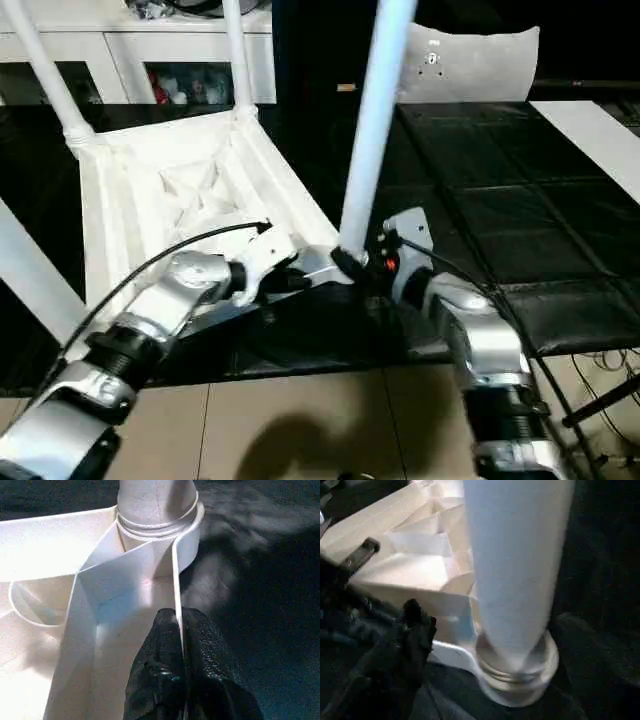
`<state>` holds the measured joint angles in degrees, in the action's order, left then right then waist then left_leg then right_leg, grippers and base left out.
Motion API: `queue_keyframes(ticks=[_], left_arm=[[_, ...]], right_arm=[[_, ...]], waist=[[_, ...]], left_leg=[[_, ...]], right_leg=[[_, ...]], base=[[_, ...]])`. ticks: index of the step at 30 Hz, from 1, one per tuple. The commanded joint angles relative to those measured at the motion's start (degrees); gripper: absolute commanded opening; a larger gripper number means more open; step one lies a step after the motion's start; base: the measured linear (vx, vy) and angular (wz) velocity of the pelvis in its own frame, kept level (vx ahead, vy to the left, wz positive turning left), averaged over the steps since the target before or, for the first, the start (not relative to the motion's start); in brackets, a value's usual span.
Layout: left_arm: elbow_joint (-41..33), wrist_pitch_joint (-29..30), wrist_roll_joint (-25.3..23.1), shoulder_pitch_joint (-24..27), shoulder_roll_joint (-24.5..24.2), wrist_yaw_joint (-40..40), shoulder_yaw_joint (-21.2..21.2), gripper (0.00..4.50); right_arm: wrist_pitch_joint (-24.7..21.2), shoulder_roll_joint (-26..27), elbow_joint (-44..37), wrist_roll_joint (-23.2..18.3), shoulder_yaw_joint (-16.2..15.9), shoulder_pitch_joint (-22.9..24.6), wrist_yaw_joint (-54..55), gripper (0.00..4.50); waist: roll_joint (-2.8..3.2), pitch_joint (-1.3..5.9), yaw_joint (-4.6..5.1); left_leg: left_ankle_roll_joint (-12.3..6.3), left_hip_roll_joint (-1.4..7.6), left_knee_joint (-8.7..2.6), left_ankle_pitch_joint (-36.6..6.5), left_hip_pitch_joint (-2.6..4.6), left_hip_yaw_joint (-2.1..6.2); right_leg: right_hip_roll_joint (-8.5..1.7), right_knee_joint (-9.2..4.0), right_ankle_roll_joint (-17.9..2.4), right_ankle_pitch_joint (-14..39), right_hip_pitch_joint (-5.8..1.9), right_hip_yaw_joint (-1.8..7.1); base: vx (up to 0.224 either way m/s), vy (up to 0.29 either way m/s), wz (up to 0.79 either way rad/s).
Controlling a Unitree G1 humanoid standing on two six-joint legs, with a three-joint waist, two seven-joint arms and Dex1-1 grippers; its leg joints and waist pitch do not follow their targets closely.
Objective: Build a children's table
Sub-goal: Rotate leg to tighten
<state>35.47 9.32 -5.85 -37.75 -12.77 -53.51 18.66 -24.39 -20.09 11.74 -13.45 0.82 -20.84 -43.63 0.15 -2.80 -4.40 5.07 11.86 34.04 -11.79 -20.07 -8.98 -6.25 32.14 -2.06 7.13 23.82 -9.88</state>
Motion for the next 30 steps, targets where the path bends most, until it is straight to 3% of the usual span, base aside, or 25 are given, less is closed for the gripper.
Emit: queue_keyframes(ticks=[1, 10, 12, 15, 17, 30], left_arm=[[-1.49, -3.52, -0.06, 0.52, -1.92, -5.92, 2.32, 0.00], [-0.66, -11.21, 0.26, 1.08, -6.91, -19.13, 6.86, 0.00], [-0.57, -11.72, 0.22, 1.09, -7.18, -19.93, 7.06, 0.00], [-0.98, -12.99, 0.92, 1.14, -7.82, -22.97, 7.45, 0.00], [-1.19, -13.49, 1.04, 1.14, -8.12, -24.33, 7.77, 0.00], [-0.57, -14.96, 1.62, 0.31, -7.88, -27.19, 7.84, 0.00]], right_arm=[[0.15, -2.92, -1.35, -0.96, 0.17, 0.33, -5.10, 4.45], [4.67, -10.80, -0.30, -2.17, -3.93, 0.65, -20.93, 4.45], [4.93, -11.17, -0.30, -2.39, -4.22, 0.65, -21.87, 4.19], [6.68, -12.87, -0.02, -2.38, -5.90, 0.74, -26.55, 4.00], [7.20, -13.34, 0.18, -2.24, -6.75, 0.71, -28.54, 3.74], [6.46, -12.60, 1.94, -4.25, -9.40, -1.00, -34.84, 2.68]], waist=[[-0.85, 4.15, -0.81], [-0.99, 4.35, -2.64], [-0.87, 4.29, -2.87], [-1.37, 4.24, -3.32], [-1.29, 4.27, -3.71], [-1.29, 4.44, -3.91]], left_leg=[[-4.80, 1.09, -3.63, -8.01, -0.23, -0.37], [-5.23, 1.63, -3.59, -6.28, -0.19, -0.48], [-5.12, 1.67, -3.64, -6.53, -0.16, -0.46], [-4.72, 1.64, -3.66, -6.78, -0.05, -0.60], [-4.59, 1.74, -3.66, -6.79, 0.08, -0.66], [-4.36, 1.70, -3.58, -6.12, -0.14, -0.70]], right_leg=[[-3.12, -4.28, -3.14, 23.97, -4.18, 3.36], [-3.27, -3.18, -5.54, 19.65, -4.16, 3.74], [-3.32, -3.22, -5.65, 19.96, -4.16, 3.70], [-3.38, -3.30, -5.26, 21.76, -4.12, 3.72], [-3.40, -3.38, -4.98, 22.12, -3.95, 3.86], [-3.26, -3.04, -5.53, 20.84, -4.09, 3.92]], base=[[0.000, 0.000, 0.00], [0.000, 0.000, 0.00], [0.000, 0.000, 0.00], [0.000, 0.000, 0.00], [0.000, 0.000, 0.00], [0.000, 0.000, 0.00]])
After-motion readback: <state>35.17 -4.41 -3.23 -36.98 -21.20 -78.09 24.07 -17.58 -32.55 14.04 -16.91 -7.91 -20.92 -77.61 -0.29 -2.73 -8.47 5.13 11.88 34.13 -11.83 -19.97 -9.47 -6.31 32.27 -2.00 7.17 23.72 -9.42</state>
